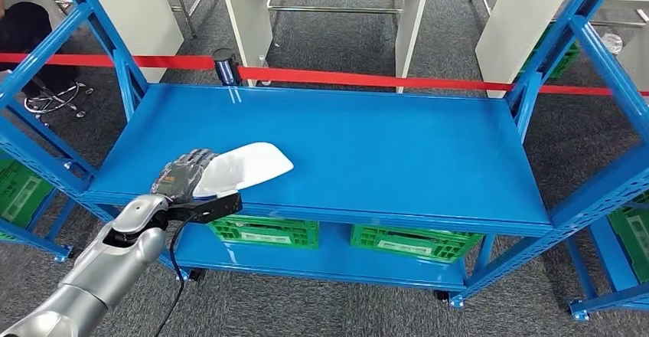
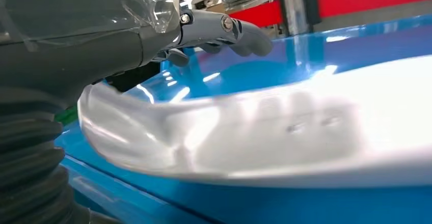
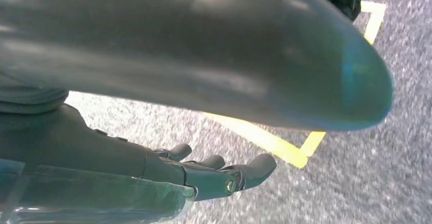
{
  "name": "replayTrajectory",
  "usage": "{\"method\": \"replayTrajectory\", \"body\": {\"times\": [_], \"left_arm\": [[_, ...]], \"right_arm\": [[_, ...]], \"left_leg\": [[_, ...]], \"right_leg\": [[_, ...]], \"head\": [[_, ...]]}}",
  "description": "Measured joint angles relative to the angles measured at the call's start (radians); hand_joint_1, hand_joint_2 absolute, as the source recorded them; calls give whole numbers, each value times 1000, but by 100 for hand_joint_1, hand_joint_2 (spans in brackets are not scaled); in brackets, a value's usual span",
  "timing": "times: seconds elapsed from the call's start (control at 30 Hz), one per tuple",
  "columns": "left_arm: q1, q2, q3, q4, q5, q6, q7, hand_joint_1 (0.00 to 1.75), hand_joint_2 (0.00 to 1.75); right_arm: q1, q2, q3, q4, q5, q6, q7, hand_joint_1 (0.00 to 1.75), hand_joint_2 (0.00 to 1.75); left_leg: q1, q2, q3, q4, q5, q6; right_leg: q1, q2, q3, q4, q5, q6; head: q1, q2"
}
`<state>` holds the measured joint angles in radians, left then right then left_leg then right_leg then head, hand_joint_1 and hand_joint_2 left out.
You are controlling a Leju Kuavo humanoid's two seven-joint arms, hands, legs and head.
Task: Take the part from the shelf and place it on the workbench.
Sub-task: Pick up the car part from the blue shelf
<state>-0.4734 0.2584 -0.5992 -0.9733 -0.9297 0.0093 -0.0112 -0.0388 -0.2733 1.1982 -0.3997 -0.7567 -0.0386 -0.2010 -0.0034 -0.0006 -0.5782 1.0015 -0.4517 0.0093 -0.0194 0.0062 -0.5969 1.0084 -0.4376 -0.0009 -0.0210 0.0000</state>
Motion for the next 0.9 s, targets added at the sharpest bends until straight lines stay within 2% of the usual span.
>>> {"method": "replayTrajectory", "body": {"times": [0.07,0.1,0.13,0.2,0.23,0.27,0.3,0.37,0.4,0.43,0.47,0.53,0.6,0.63,0.7,0.73,0.77,0.8,0.83,0.9], "left_arm": [[-1,-1,3,-5,0,1,-1,0,175],[-2,-2,4,-9,-1,2,-3,0,175],[-4,-3,4,-11,-1,2,-5,0,175],[-5,-6,3,-13,-1,3,-10,0,175],[-5,-6,2,-13,-1,3,-13,0,175],[-4,-7,2,-13,-1,4,-16,0,175],[-4,-8,2,-14,0,4,-18,0,175],[-4,-8,2,-17,2,5,-22,0,175],[-5,-8,2,-19,3,6,-23,0,175],[-6,-8,3,-21,4,6,-24,0,175],[-7,-8,3,-23,5,7,-26,0,175],[-8,-8,4,-25,7,8,-27,0,175],[-10,-8,4,-27,7,8,-28,0,175],[-11,-7,4,-29,7,9,-28,0,175],[-11,-7,4,-29,7,9,-28,0,175],[-10,-7,3,-29,7,9,-28,0,175],[-9,-7,3,-29,7,9,-28,0,175],[-8,-7,3,-29,7,9,-28,0,175],[-9,-7,3,-29,7,9,-28,41,175],[-13,-6,3,-29,7,8,-28,126,175]], "right_arm": [[1,1,0,0,1,1,0,0,0],[1,1,0,0,1,2,-1,0,0],[1,0,0,0,2,2,-1,0,0],[3,-1,0,0,2,3,-2,0,0],[5,-1,0,1,1,3,-2,0,0],[6,-1,0,1,1,3,-2,0,0],[7,-1,0,1,1,3,-2,0,0],[7,-3,0,1,1,3,-2,0,0],[7,-4,0,1,1,3,-2,0,0],[7,-5,0,1,0,2,-3,0,0],[7,-5,0,1,0,2,-3,0,0],[7,-6,0,1,-1,2,-3,0,0],[7,-6,0,1,-1,2,-3,0,0],[7,-6,0,1,-1,2,-4,0,0],[7,-6,0,1,-1,2,-4,0,0],[7,-6,0,1,-1,2,-4,0,0],[8,-6,0,1,-1,2,-4,0,0],[8,-6,0,1,-2,2,-4,0,0],[8,-5,0,1,-2,2,-4,0,0],[7,-4,0,1,-3,2,-4,0,0]], "left_leg": [[3,0,8,-15,11,10],[4,1,12,-24,18,17],[6,1,17,-32,24,22],[3,1,14,-33,28,26],[2,1,13,-32,28,26],[2,0,12,-31,27,26],[2,0,11,-29,27,25],[3,-1,10,-20,22,19],[2,-1,6,-12,17,13],[0,-1,3,-5,13,8],[-2,-1,-1,-1,11,3],[0,-1,-4,2,10,-5],[4,-1,-17,28,-10,-15],[6,0,-36,70,-35,-20],[10,0,-96,197,-98,-30],[11,0,-124,257,-120,-32],[12,0,-140,288,-124,-32],[13,0,-137,281,-110,-30],[13,0,-113,233,-80,-26],[8,0,-40,90,-19,-10]], "right_leg": [[-1,-1,-5,5,-3,9],[-1,-2,-16,27,-15,10],[-1,-2,-37,70,-36,7],[-1,-3,-99,200,-89,1],[-2,-3,-126,255,-105,2],[-3,-3,-137,279,-108,8],[-4,-3,-130,261,-95,16],[-8,-5,-66,133,-45,34],[-8,-6,-34,69,-25,34],[-7,-6,-13,28,-13,29],[-5,-6,-4,10,-9,21],[-3,-4,-6,10,-6,4],[-7,-4,-6,9,-3,-6],[-9,-3,-6,8,-2,-9],[-8,-3,-7,8,-2,-14],[-7,-3,-8,8,-1,-15],[-5,-3,-9,8,-1,-15],[-4,-3,-9,8,-1,-16],[-2,-3,-8,8,-1,-15],[2,-2,-6,8,0,-14]], "head": [[1,0],[2,0],[3,0],[4,0],[4,0],[4,0],[5,0],[5,0],[5,0],[4,0],[4,0],[3,0],[1,0],[-1,0],[-5,0],[-5,0],[-5,0],[-6,0],[-6,0],[-5,0]]}}
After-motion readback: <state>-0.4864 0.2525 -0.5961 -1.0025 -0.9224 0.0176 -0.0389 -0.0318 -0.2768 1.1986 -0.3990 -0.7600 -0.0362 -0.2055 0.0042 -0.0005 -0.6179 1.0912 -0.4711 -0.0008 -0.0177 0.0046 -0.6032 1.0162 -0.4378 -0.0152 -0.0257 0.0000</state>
